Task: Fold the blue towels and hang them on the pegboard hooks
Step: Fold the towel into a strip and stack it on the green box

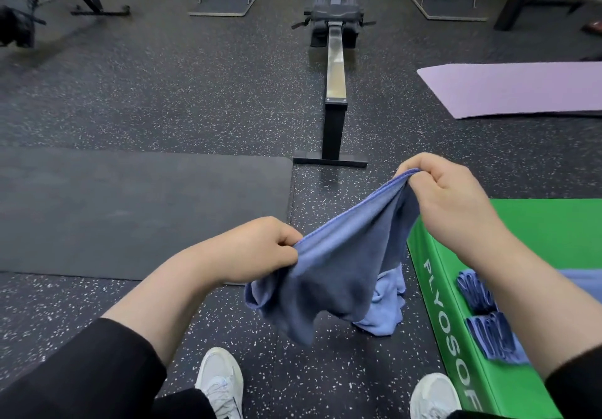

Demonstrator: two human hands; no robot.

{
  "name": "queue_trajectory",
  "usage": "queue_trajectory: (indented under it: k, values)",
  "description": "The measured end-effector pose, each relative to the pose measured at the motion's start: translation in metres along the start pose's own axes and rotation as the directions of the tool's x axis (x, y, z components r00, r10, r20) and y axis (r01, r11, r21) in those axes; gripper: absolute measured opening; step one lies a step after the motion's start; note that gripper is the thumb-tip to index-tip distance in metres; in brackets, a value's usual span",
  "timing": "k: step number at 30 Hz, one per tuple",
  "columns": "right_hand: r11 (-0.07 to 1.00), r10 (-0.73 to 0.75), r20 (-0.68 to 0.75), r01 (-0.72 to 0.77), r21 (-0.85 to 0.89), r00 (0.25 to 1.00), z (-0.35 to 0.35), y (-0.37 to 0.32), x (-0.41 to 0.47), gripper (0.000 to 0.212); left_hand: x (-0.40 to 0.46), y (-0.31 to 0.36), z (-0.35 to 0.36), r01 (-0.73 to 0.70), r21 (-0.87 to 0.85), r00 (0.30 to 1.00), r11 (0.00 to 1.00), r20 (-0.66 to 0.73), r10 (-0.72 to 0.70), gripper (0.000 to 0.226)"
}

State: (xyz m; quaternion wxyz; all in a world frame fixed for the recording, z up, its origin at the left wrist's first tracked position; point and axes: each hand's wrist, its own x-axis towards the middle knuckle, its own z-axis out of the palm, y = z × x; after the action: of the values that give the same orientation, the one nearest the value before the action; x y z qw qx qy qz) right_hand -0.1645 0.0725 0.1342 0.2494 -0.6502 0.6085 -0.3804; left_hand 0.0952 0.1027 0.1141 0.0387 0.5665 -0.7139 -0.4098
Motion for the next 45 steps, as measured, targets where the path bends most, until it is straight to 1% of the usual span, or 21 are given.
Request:
queue_trajectory:
  k: [3,4,6,9,12,14,16,18,20,23,26,30,32,34,35,37,40,42,44,45]
  values:
    - [1.0,0.003,-0.013,-0.002,0.013,1.0,0.0,-0.003,-0.002,0.029,-0.006,0.001,-0.001,0.005,-0.04,0.992,0.999,0.129,0.0,0.014]
    - [1.0,0.001,-0.011,-0.001,0.009,1.0,0.0,-0.004,-0.003,0.029,-0.006,0.0,0.0,0.001,-0.018,0.988,1.0,0.154,0.002,0.014]
    - [1.0,0.003,-0.001,-0.003,-0.002,1.0,0.002,-0.004,-0.004,0.029,-0.003,-0.003,0.002,0.008,0.065,0.989,0.998,0.148,-0.018,0.02]
    - [1.0,0.02,0.01,-0.02,-0.013,1.0,0.005,-0.003,-0.004,0.029,0.004,-0.009,0.005,0.084,0.12,0.992,0.989,0.079,-0.094,0.023]
    - [0.999,0.033,0.002,-0.033,-0.029,0.999,0.004,-0.002,-0.003,0.029,0.012,-0.023,0.003,0.162,0.126,0.986,0.979,-0.063,-0.155,0.031]
    - [0.999,0.034,-0.014,-0.034,-0.021,0.999,0.004,-0.001,-0.003,0.029,0.016,-0.033,-0.001,0.208,0.186,0.973,0.96,-0.137,-0.184,0.032]
    - [0.999,0.035,-0.033,-0.035,0.008,0.999,0.003,0.0,-0.003,0.029,0.017,-0.039,-0.002,0.253,0.328,0.963,0.91,-0.175,-0.205,0.04]
    - [0.998,0.034,-0.051,-0.031,0.045,0.998,0.001,0.001,-0.002,0.029,0.018,-0.042,-0.003,0.306,0.426,0.949,0.851,-0.207,-0.238,0.047]
    - [0.997,0.032,-0.079,-0.026,0.074,0.996,-0.002,0.002,-0.001,0.03,0.018,-0.048,-0.004,0.353,0.465,0.933,0.812,-0.244,-0.266,0.05]
    - [0.993,0.039,-0.131,-0.024,0.113,0.991,-0.007,0.006,0.001,0.031,0.016,-0.055,-0.009,0.417,0.474,0.903,0.776,-0.315,-0.293,0.054]
    - [0.992,0.045,-0.156,-0.026,0.121,0.987,-0.011,0.012,0.004,0.03,0.014,-0.062,-0.014,0.446,0.461,0.878,0.767,-0.392,-0.274,0.053]
    - [0.994,0.06,-0.167,-0.044,0.099,0.984,-0.015,0.021,0.005,0.031,0.013,-0.067,-0.017,0.435,0.476,0.868,0.764,-0.447,-0.216,0.041]
    - [0.997,0.064,-0.158,-0.055,0.056,0.985,-0.018,0.026,0.005,0.03,0.011,-0.066,-0.02,0.446,0.441,0.831,0.779,-0.527,-0.177,0.04]
    - [0.997,0.083,-0.126,-0.083,0.002,0.989,-0.022,0.033,0.006,0.031,0.008,-0.067,-0.026,0.452,0.385,0.771,0.805,-0.622,-0.136,0.038]
    - [0.995,0.094,-0.104,-0.098,-0.029,0.99,-0.023,0.038,0.006,0.03,0.006,-0.066,-0.029,0.452,0.362,0.745,0.815,-0.656,-0.122,0.036]
    - [0.989,0.11,-0.055,-0.115,-0.092,0.992,-0.024,0.049,0.007,0.029,0.003,-0.063,-0.032,0.44,0.334,0.718,0.834,-0.688,-0.103,0.03]
    - [0.975,0.12,0.051,-0.108,-0.192,0.991,-0.025,0.06,0.004,0.029,0.001,-0.06,-0.031,0.383,0.256,0.679,0.888,-0.73,-0.083,0.021]
    - [0.967,0.128,0.088,-0.104,-0.233,0.988,-0.027,0.065,0.004,0.029,0.0,-0.059,-0.031,0.301,0.196,0.652,0.933,-0.757,-0.052,0.017]
    - [0.967,0.119,0.088,-0.095,-0.236,0.989,-0.028,0.066,0.005,0.027,-0.001,-0.06,-0.033,0.254,0.214,0.655,0.943,-0.756,-0.005,0.012]
    - [0.969,0.11,0.078,-0.089,-0.231,0.991,-0.029,0.068,0.006,0.024,-0.001,-0.06,-0.033,0.257,0.247,0.663,0.934,-0.748,0.016,0.015]
